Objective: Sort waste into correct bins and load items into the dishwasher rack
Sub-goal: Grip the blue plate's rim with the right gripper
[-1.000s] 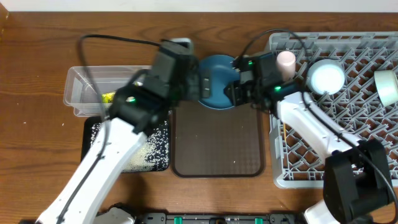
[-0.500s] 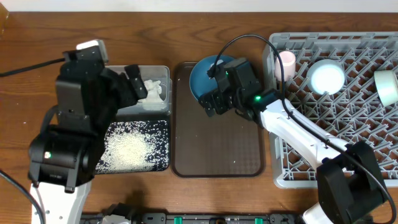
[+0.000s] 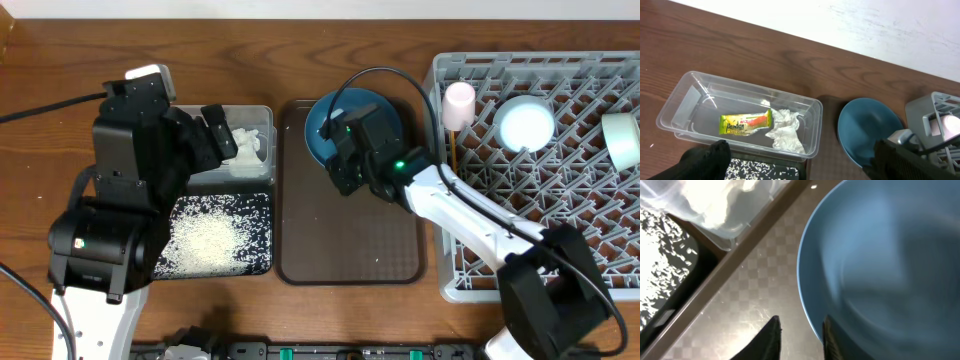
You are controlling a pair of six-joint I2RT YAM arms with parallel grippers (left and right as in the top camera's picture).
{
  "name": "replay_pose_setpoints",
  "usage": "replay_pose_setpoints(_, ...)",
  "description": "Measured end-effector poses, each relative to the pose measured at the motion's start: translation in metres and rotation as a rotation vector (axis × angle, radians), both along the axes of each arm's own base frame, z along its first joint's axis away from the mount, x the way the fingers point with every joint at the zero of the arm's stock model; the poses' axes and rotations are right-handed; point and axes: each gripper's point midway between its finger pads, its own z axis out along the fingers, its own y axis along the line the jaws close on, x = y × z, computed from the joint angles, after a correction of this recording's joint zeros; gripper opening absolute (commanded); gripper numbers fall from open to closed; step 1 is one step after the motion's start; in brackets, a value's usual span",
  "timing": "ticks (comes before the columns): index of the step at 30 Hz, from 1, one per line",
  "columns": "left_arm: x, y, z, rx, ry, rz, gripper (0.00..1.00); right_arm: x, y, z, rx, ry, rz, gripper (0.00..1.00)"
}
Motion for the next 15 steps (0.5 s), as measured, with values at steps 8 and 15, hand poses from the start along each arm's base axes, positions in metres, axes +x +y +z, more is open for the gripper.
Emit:
replay_pose_setpoints(8, 0.000, 0.000, 0.000, 0.000, 0.000, 0.000, 0.94, 0.010, -0.002, -0.033, -0.061, 0.001, -0.009, 0.39)
replay_pose_setpoints(15, 0.000, 0.000, 0.000, 0.000, 0.000, 0.000, 0.94, 0.012, -0.007, -0.062, -0.119, 0.021, -0.007, 0.24)
